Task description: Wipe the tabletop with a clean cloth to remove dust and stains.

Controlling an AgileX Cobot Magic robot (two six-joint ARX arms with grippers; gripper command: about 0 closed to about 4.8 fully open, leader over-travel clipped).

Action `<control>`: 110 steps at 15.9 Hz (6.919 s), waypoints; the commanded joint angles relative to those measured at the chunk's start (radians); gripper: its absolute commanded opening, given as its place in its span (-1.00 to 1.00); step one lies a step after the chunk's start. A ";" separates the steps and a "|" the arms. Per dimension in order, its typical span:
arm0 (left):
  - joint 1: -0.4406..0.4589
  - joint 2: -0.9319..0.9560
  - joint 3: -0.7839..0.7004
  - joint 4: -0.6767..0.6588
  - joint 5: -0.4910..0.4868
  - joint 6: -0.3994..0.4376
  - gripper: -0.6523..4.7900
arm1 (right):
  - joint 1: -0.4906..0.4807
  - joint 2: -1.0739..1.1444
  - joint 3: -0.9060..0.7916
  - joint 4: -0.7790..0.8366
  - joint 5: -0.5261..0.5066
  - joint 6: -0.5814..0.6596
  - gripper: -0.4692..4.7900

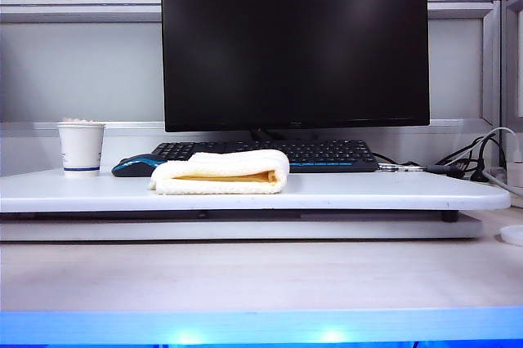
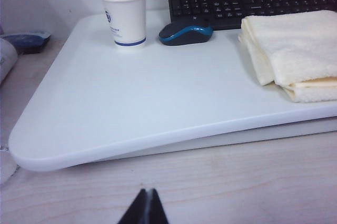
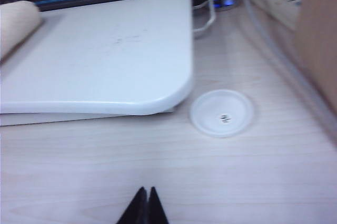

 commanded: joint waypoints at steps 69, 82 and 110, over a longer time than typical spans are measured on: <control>0.001 0.000 0.000 0.013 0.113 -0.007 -0.78 | 0.232 1.802 1.135 -0.062 0.018 0.065 -0.86; 0.001 0.000 0.000 0.013 0.113 -0.007 -0.78 | 0.578 2.104 1.522 -0.096 0.018 0.252 -0.86; 0.001 0.000 0.000 0.014 0.109 -0.007 -0.78 | 0.404 1.728 0.998 0.186 0.015 0.191 -0.86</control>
